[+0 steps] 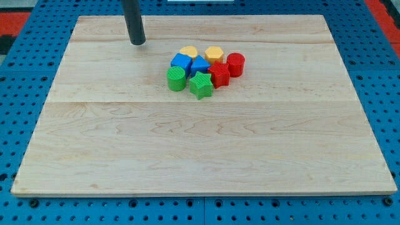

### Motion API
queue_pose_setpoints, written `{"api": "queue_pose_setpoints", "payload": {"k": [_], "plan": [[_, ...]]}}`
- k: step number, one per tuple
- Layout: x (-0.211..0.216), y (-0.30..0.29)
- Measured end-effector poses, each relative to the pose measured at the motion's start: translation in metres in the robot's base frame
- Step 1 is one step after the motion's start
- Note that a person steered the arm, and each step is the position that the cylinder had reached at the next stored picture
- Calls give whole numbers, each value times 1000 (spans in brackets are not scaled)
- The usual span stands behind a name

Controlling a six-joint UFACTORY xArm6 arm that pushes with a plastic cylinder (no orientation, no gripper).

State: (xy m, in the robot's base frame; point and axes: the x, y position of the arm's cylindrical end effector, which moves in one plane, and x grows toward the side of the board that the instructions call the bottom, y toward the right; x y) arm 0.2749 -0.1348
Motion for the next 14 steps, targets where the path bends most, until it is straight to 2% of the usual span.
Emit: {"api": "queue_pose_setpoints", "payload": {"k": [4,5,6,7,9,11,14], "plan": [[1,2],[-13,55],[-9,125],[7,169],[27,179],[28,179],[28,212]]}}
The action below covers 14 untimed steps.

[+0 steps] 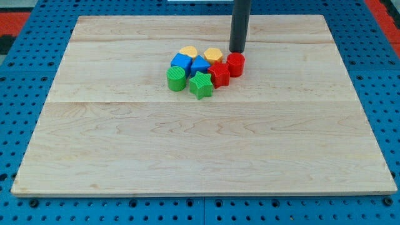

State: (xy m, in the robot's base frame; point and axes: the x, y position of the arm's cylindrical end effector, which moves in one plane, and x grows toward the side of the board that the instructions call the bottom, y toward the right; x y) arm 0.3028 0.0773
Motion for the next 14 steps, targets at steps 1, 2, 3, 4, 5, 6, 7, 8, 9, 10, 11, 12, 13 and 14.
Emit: {"api": "queue_pose_setpoints", "payload": {"k": [1,2,3,4,5,6,7,8,9,10,11,12,13,14], "plan": [[0,6],[0,8],[0,11],[0,12],[0,12],[1,20],[10,41],[26,36],[37,17],[37,17],[37,19],[37,19],[37,19],[37,19]]}}
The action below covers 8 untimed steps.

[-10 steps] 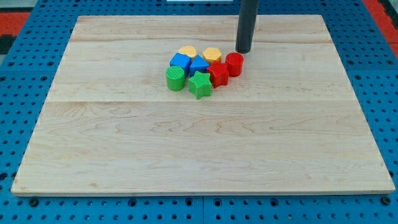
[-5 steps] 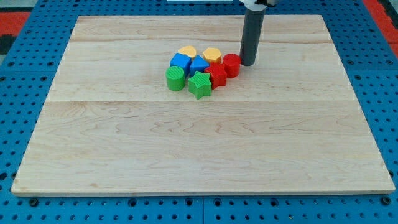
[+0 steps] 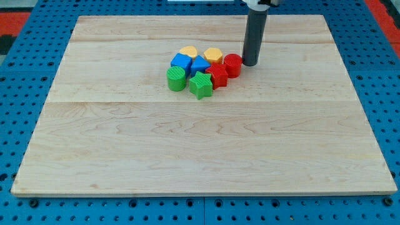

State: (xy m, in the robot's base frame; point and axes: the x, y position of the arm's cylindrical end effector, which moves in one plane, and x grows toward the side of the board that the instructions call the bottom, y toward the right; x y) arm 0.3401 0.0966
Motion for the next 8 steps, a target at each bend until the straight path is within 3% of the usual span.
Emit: {"api": "queue_pose_setpoints", "payload": {"k": [3,6,8], "plan": [[-8,-21],[-8,-149],[-37,-146]]}}
